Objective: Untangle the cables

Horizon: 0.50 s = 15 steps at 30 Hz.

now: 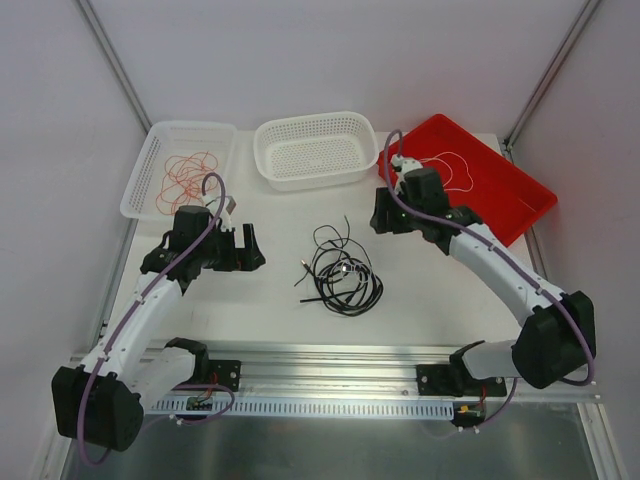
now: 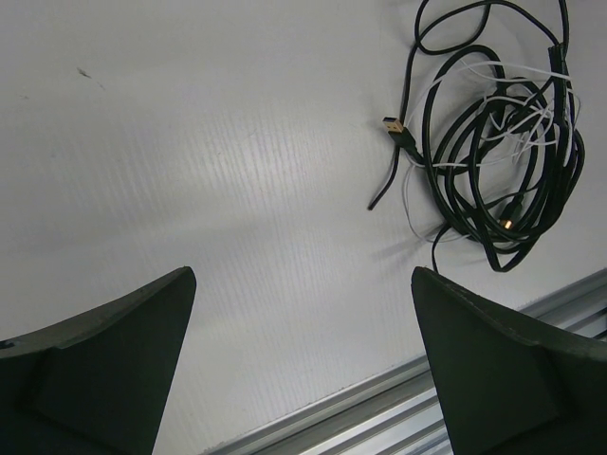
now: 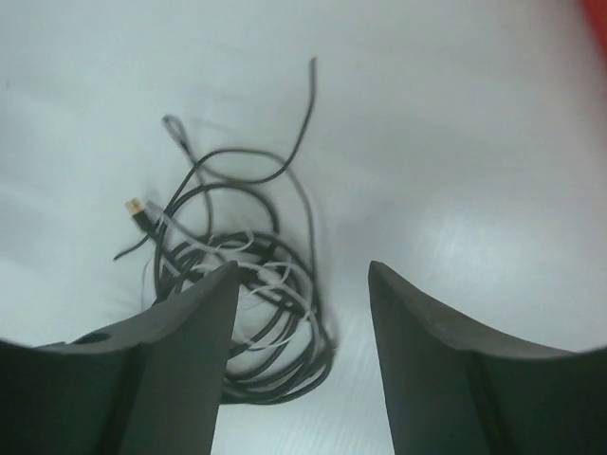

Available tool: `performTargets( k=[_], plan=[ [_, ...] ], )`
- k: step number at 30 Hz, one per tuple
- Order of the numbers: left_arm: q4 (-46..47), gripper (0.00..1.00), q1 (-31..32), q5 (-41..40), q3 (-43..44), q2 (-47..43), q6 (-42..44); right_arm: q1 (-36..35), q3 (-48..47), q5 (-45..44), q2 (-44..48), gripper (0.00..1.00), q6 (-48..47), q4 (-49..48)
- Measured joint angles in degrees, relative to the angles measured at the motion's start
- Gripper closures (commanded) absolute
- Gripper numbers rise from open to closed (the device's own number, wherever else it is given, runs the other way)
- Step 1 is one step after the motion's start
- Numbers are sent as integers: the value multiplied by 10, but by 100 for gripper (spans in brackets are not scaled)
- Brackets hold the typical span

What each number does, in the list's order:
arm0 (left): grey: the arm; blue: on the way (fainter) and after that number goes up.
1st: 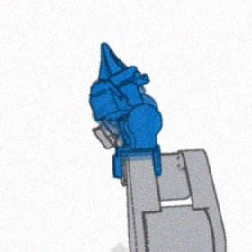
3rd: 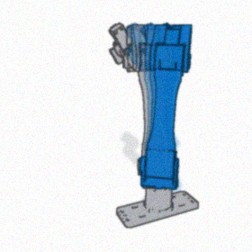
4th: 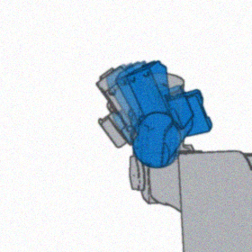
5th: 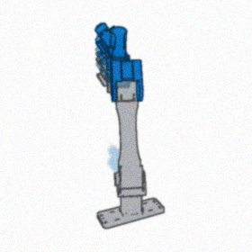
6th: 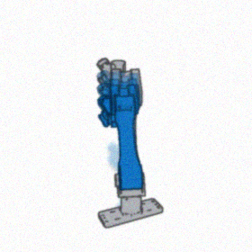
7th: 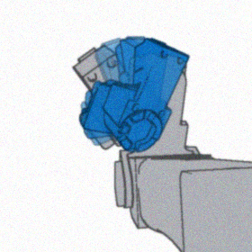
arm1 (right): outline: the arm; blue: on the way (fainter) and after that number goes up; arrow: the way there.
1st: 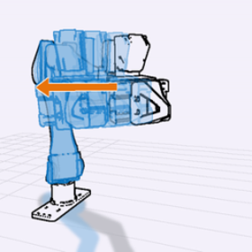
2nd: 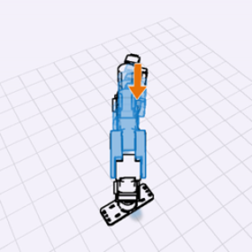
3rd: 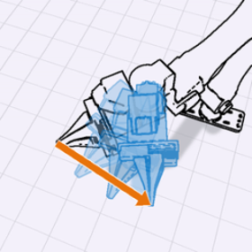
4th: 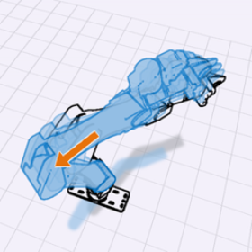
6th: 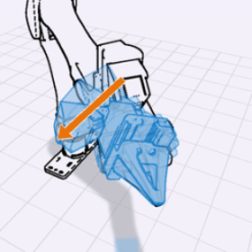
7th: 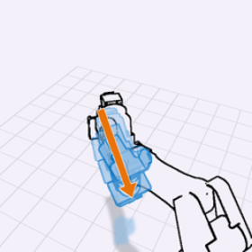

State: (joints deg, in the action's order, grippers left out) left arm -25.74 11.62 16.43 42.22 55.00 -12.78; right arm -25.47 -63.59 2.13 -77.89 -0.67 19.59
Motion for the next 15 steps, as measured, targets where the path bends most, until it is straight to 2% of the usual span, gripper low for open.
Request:
performTargets(
  k=[4,8,15],
  plan=[
    [0,1,0,-3,0,-4,0,-89,49,-17,12,49,23,-3],
    [0,1,0,-5,0,-8,2,-139,88,-39,14,60,49,-5],
    [0,1,0,-5,0,-8,2,-183,125,-65,-2,63,84,-27]
  ],
)
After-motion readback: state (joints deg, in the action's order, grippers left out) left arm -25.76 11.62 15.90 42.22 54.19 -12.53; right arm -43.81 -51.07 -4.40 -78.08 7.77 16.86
